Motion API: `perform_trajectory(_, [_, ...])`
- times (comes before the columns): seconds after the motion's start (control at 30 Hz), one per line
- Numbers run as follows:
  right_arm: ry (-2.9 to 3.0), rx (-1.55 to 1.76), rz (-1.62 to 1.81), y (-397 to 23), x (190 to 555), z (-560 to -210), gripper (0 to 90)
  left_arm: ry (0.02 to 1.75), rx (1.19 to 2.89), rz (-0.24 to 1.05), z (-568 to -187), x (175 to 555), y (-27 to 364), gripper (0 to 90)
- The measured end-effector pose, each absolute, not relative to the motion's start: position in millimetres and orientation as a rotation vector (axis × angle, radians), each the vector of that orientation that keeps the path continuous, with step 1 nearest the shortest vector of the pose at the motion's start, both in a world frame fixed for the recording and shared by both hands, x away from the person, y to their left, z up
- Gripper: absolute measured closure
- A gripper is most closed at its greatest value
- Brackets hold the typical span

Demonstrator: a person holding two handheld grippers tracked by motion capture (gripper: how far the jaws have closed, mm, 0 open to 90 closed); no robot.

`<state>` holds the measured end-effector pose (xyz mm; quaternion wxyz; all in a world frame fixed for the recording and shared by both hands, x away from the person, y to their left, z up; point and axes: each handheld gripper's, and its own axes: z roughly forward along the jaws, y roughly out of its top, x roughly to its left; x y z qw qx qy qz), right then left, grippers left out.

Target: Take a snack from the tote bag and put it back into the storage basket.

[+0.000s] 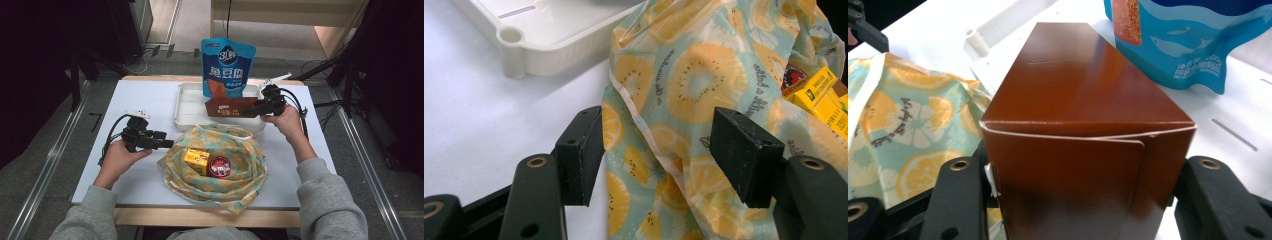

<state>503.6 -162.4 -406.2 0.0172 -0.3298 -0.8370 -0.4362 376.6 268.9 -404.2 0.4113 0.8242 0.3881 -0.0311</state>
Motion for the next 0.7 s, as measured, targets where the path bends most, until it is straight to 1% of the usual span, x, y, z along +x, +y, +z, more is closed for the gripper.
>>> perform_trajectory(0.7, [-2.645, -1.02, -1.277, -149.1, 508.8, -425.5, 44.2, 0.975, 2.073, -0.078, -404.2, 376.5, 269.5, 38.8])
